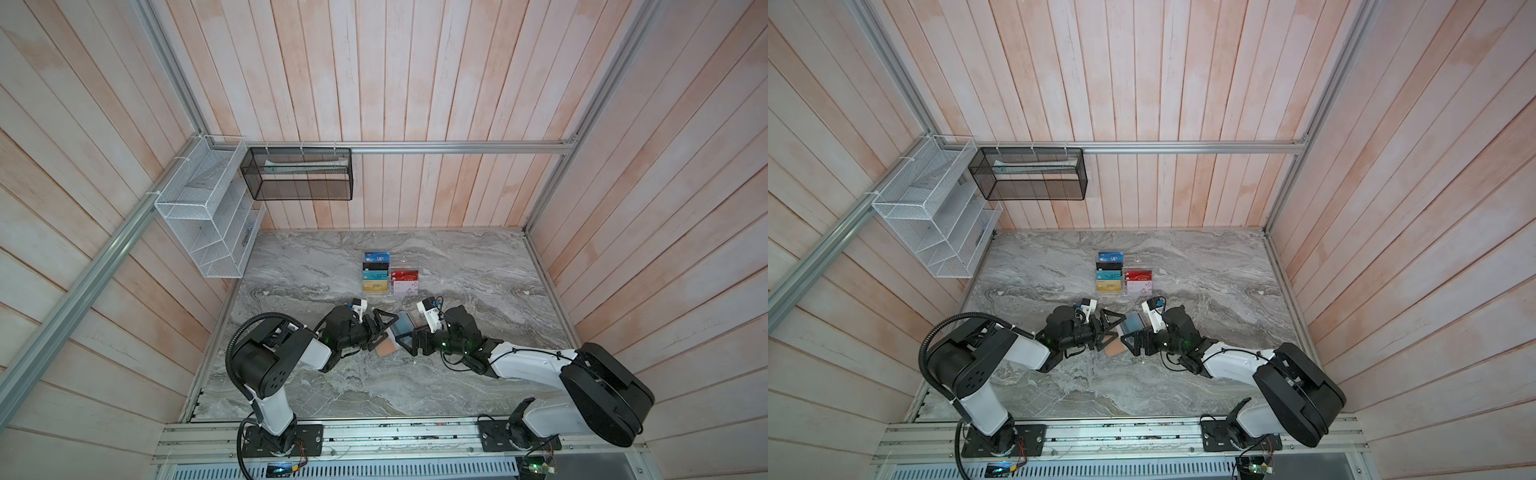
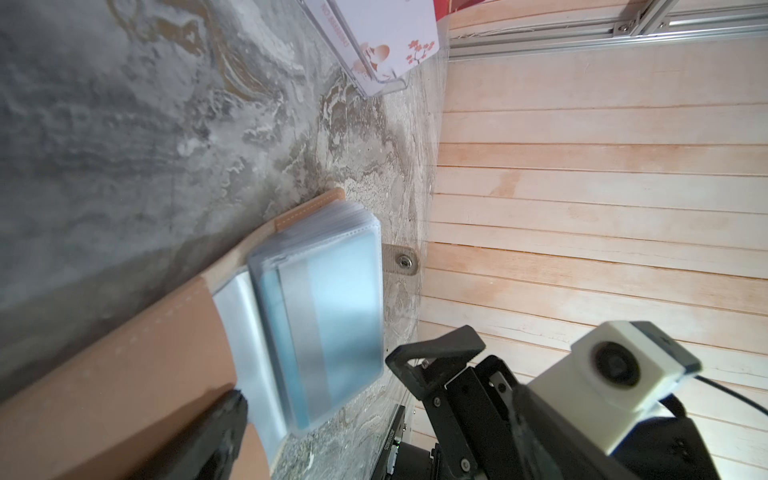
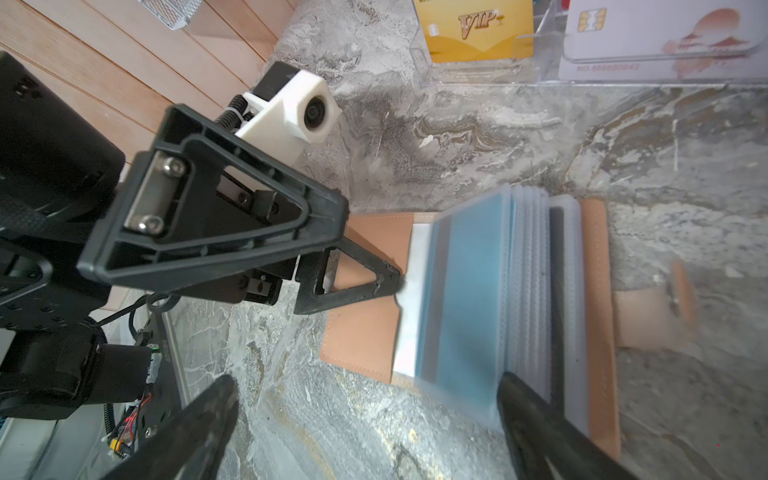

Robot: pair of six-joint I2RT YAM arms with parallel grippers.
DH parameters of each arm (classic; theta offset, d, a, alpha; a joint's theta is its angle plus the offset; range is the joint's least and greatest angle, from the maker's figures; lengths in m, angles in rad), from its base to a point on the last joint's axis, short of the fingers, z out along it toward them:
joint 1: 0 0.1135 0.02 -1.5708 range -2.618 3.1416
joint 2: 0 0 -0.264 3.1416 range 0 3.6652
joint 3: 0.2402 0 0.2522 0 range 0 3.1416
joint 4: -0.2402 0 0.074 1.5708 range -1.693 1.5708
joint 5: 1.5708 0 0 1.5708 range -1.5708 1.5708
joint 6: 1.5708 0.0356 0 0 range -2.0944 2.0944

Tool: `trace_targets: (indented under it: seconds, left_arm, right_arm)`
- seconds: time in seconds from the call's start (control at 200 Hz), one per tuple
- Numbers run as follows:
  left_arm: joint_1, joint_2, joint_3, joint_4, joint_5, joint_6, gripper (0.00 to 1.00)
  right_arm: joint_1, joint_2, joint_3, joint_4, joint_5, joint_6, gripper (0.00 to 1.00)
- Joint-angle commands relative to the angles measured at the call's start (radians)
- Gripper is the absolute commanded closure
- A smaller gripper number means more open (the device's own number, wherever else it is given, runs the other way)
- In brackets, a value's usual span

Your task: Take the credit cards out of the card holder

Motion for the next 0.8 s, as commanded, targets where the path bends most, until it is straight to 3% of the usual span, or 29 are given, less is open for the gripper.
trace_targets:
  seconds: [0.0,0.795]
  left_arm:
    - [0.009,0.01,-0.016,0.022,0.0,0.014,0.0]
    - [0.053,-0.006,-0.031,0.014,0.027,0.029,0.0]
  right_arm:
    - [0.008,0.014,-0.017,0.03,0.0,0.008,0.02]
    - [0.053,0.066,0.019,0.067,-0.017,0.034,0.02]
